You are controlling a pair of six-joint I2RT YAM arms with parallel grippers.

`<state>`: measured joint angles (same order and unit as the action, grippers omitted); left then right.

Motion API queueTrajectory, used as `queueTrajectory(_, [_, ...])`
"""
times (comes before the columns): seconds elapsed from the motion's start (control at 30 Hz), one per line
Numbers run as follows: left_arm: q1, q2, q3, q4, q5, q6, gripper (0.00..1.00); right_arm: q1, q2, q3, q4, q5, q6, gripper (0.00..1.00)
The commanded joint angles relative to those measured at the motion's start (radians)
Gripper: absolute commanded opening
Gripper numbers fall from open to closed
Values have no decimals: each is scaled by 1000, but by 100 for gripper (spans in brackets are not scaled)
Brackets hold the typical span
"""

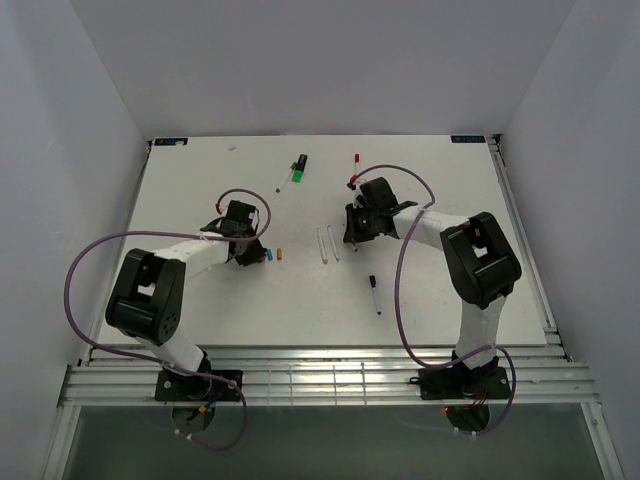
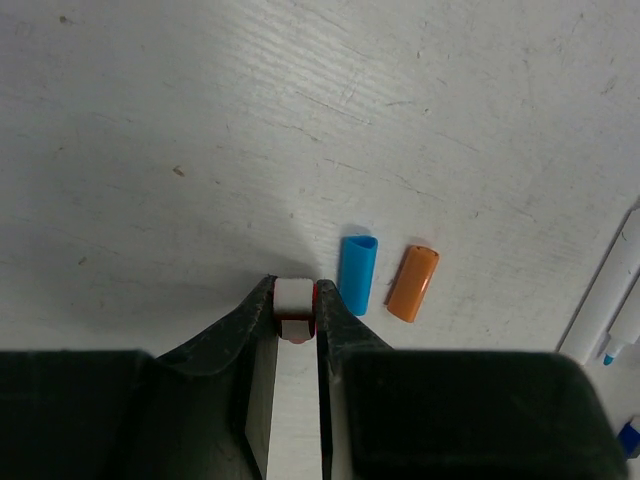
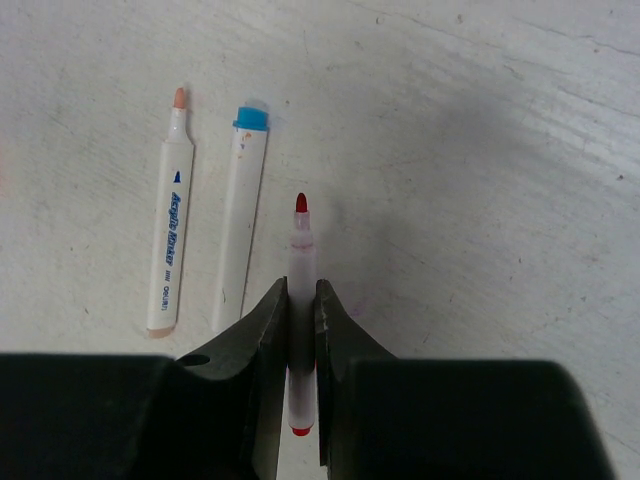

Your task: Open the pen caps

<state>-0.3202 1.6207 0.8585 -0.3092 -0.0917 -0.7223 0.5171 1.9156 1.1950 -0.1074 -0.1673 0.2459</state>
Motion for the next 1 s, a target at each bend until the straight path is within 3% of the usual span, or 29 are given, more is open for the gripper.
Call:
queueTrajectory(0.0, [3, 8, 5, 31, 3, -2, 8, -11, 14, 76, -9, -20, -14, 8])
queueTrajectory(0.63, [7, 11, -39, 32, 9, -25, 38, -2, 68, 95, -15, -46, 10, 20])
queueTrajectory(0.97, [7, -21, -59, 15, -11, -28, 48, 3, 88, 49, 23, -52, 26, 34])
